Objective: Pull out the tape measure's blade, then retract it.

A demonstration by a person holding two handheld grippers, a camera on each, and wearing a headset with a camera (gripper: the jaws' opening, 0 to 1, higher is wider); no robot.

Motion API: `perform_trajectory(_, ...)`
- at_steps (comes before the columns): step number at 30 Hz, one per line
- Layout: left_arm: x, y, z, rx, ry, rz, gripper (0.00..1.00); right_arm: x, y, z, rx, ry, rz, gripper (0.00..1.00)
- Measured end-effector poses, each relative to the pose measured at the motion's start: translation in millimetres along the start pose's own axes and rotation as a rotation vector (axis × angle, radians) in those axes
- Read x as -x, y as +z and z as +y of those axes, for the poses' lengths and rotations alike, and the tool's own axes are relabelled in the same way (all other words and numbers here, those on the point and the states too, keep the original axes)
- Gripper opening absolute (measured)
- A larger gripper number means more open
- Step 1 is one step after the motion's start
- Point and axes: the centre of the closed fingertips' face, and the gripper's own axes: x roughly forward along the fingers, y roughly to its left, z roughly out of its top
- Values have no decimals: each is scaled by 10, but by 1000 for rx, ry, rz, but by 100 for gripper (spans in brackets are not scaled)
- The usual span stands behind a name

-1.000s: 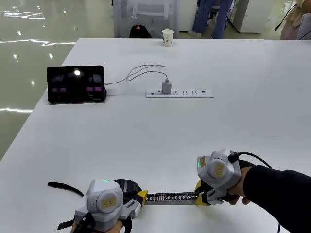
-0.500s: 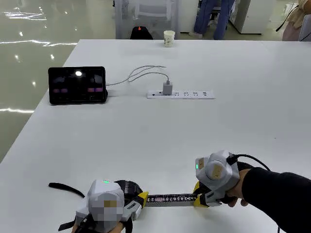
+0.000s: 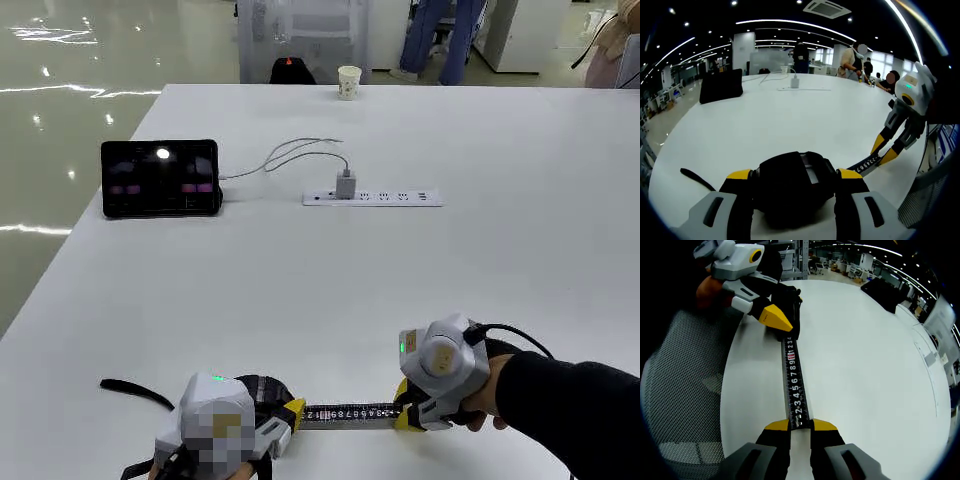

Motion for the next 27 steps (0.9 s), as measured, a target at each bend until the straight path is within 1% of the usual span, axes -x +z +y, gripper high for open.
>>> perform_trajectory(11,-5,-7,3,0,-1,2,61,-38,51,5,-8,1,5,11)
perform_trajectory(23,5,-13,0,0,-1,1,61,-52,100,20,-14,-3,-4,11)
perform_trajectory(27,4,-11,-1,1,-1,1,61,-58,116,20,-7,-3,-1,11)
